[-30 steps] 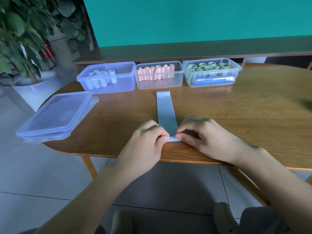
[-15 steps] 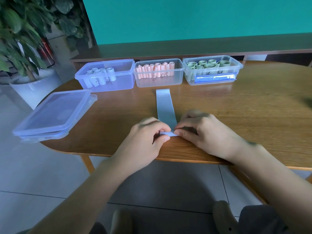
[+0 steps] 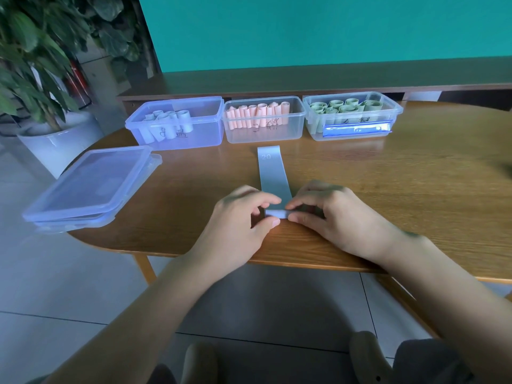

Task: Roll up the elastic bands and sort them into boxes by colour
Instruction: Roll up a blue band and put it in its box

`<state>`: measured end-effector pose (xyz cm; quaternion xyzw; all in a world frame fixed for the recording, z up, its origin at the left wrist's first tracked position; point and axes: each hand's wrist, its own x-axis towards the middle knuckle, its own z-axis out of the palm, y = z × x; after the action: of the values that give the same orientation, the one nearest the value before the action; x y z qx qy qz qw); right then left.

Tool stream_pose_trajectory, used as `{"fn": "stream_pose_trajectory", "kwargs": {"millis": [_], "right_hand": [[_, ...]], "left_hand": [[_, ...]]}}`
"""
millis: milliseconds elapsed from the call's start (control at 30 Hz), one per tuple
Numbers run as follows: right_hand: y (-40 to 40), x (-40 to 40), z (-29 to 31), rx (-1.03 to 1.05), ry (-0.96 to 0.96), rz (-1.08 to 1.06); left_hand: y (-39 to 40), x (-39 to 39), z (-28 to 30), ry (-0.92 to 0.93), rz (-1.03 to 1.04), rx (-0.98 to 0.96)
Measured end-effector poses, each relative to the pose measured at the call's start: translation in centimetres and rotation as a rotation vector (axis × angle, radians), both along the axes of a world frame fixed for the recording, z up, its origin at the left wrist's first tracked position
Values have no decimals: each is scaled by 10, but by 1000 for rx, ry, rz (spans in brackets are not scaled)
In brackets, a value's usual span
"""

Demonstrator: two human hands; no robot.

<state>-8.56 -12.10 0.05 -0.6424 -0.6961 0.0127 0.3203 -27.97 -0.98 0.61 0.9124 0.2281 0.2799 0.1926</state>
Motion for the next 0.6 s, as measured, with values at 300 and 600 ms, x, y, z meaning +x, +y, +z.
{"fn": "stream_pose_trajectory", "kwargs": {"millis": [300,600], "right_hand": [[0,2,3,-68,17,1],[-8,-4,0,-88,63,25]], "left_hand": [[-2,5,2,11,14,-24],[-6,-11,-3,-22,-33,13]]}}
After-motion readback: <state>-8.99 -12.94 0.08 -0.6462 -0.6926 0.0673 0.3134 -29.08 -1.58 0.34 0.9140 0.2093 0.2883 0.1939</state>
